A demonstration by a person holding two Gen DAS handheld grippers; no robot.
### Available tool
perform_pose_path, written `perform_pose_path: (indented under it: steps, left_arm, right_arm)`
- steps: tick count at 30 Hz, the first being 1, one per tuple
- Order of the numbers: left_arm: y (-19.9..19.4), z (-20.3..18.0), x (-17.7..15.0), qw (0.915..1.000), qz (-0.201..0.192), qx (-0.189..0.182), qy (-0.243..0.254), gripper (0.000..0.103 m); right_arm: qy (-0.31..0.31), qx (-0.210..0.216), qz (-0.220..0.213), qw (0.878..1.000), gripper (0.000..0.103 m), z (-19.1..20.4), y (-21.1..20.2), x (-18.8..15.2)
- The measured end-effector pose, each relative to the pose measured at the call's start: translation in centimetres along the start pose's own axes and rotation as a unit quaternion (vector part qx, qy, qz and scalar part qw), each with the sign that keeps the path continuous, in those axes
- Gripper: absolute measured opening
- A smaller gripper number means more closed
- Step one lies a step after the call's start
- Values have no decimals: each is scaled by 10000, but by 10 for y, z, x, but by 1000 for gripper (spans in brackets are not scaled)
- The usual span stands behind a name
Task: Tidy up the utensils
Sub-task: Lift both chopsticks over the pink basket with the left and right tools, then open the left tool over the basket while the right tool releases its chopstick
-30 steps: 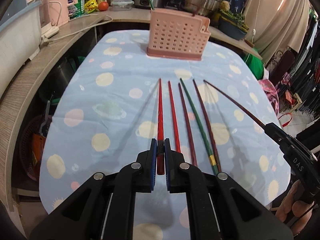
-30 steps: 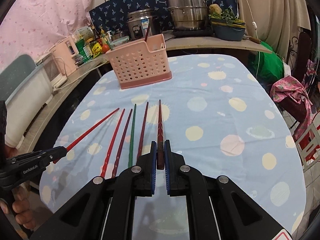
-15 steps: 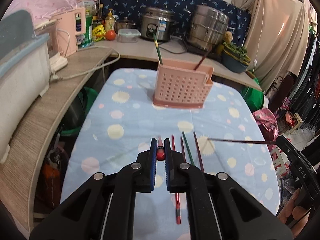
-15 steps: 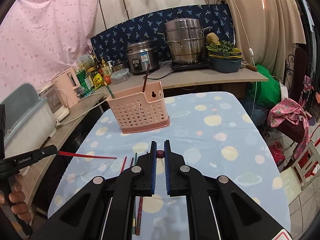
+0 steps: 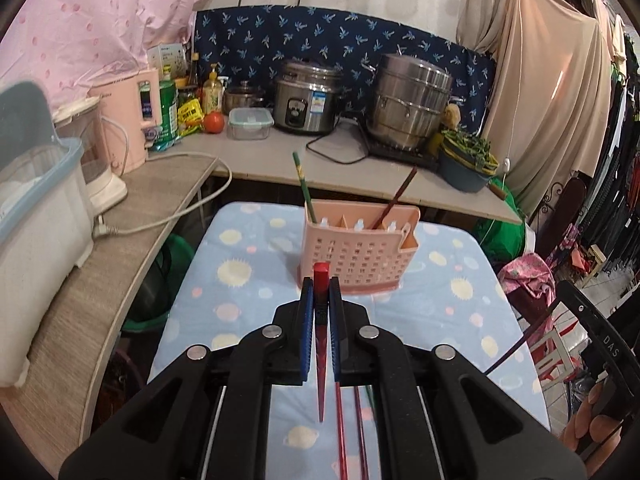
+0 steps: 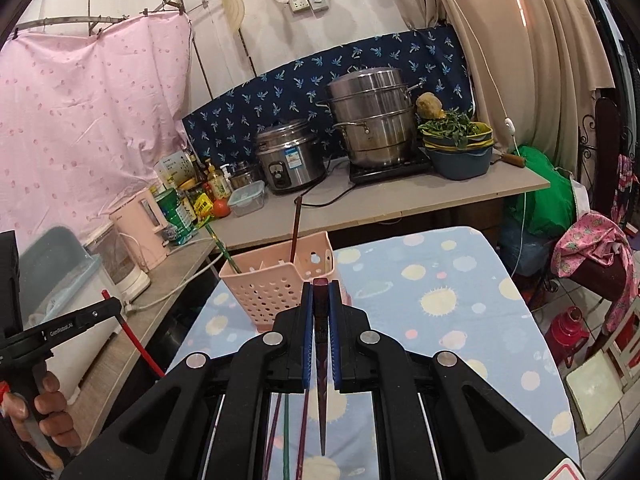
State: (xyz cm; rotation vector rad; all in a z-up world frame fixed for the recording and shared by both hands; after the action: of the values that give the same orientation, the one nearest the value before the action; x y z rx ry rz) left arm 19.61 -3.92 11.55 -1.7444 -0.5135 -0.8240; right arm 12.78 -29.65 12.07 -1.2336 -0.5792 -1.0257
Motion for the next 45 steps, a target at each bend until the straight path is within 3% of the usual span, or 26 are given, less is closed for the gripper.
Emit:
perform_pose_path:
  steps: [14, 20, 28, 41, 44, 45]
  left_arm:
    - [-12, -23, 125, 9933, -1155, -78, -5, 7]
    - [2, -22, 162, 9865, -1633, 76, -31, 7]
    - [56, -9, 177, 9892, -1448, 91, -192, 7]
    - [118, 2, 144, 9967, -777, 147, -177, 8]
    - [117, 4, 138, 9965, -789, 185, -194, 10]
    - [117, 4, 136, 9965, -789, 211, -189, 20]
  right_arm:
    - [187, 489, -1119, 9923, 7, 34, 30, 122]
    - [239, 603, -1236, 9902, 7, 47, 67, 152]
    - [120, 483, -811, 9955, 7, 49, 129, 138]
    - [18, 352, -210, 9992, 8, 42, 176, 99]
    - [18, 284, -290, 9992, 18, 41, 170, 97]
    - [37, 286, -307, 9991, 23, 41, 168, 97]
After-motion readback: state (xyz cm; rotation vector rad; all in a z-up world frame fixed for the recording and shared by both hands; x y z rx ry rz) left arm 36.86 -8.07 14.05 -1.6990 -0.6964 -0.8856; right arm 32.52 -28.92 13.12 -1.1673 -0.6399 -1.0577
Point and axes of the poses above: each gripper's, at about its wrist camera, not at the fingertips, and y roughly the way its jaws point, z to its left, x to its top, the point moved 4 cm from there along y, roughly the way its jaws point, and after that the axes turned 3 degrees about z, right-handed, at the moved point
